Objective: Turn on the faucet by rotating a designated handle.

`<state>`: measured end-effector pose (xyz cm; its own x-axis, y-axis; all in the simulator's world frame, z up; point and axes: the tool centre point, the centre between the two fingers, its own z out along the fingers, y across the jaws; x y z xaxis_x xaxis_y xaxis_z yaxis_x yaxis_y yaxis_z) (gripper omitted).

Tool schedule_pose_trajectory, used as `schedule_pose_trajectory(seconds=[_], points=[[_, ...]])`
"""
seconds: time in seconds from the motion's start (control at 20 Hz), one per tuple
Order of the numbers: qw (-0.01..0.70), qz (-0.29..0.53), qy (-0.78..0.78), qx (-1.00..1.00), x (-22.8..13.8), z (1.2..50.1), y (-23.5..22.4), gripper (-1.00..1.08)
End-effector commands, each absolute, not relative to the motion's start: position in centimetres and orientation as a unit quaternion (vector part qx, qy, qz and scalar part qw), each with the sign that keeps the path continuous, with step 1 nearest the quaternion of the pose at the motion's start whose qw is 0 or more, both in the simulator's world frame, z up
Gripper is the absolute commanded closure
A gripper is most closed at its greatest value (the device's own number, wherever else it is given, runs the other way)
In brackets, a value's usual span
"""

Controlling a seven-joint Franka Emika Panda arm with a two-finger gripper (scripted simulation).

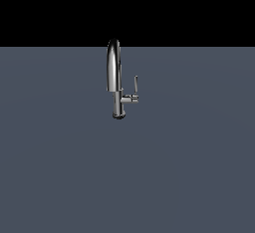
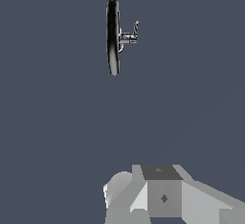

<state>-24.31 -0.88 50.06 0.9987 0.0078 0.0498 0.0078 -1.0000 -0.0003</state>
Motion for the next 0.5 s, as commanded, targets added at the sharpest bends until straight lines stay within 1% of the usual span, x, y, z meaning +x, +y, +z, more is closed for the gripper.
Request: schedule_pose_trajectory(seconds=[0.0,0.45], points=[[0.0,-0.025,-0.004,-1.0,-24.3,50.1,-0.9,1.08],[0.013,-0.012,0.009,-1.0,-23.2,49.9,-0.7,1.08]])
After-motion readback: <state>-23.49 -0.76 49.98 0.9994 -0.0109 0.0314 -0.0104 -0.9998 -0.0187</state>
